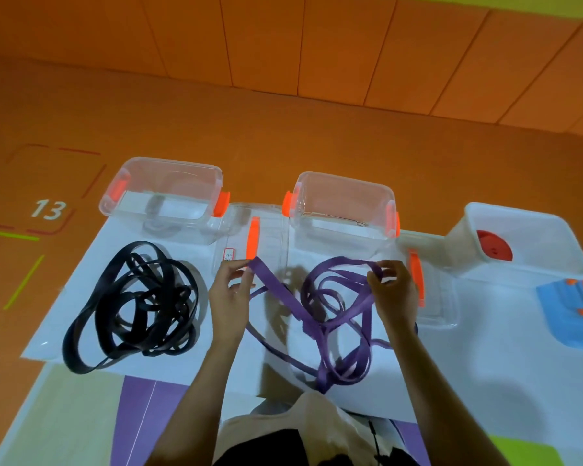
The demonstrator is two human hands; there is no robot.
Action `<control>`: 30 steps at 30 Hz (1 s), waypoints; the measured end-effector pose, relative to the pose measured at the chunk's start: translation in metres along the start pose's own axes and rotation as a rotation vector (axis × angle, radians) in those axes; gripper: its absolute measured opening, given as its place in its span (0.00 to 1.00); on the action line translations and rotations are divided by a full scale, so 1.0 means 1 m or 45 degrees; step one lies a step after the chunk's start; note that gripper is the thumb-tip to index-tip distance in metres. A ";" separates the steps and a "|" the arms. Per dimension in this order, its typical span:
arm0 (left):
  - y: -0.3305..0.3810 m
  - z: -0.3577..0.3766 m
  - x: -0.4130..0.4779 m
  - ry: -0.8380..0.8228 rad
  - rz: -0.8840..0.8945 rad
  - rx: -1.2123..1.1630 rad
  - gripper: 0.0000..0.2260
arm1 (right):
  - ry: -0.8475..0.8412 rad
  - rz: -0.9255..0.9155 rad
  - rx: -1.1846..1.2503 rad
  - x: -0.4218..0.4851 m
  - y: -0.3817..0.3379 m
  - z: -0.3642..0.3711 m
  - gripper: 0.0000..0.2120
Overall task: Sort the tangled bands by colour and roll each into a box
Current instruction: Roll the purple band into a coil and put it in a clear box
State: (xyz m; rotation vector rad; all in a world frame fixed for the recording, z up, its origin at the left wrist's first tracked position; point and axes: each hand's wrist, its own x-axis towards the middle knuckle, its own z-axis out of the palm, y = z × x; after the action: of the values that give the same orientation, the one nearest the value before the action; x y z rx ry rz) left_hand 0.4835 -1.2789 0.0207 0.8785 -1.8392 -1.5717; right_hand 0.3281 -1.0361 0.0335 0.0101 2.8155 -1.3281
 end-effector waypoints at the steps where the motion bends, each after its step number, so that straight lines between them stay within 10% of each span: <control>1: 0.003 -0.002 0.001 -0.002 -0.017 -0.030 0.06 | -0.026 0.014 -0.004 -0.002 0.004 0.000 0.09; 11: 0.055 -0.004 0.002 -0.223 0.054 -0.122 0.08 | -0.435 -0.082 -0.482 -0.014 0.015 0.014 0.14; 19: 0.091 0.021 0.005 -0.383 0.158 -0.012 0.04 | -0.881 -0.254 0.319 -0.027 -0.075 -0.003 0.14; 30: 0.105 0.034 0.002 -0.503 0.184 -0.184 0.11 | -0.728 -0.503 0.500 -0.015 -0.098 -0.023 0.21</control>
State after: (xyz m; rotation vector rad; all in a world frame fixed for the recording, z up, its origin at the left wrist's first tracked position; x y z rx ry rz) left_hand 0.4438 -1.2490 0.1194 0.3776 -1.9674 -1.8548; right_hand 0.3410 -1.0807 0.1237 -0.8097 2.1120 -1.6074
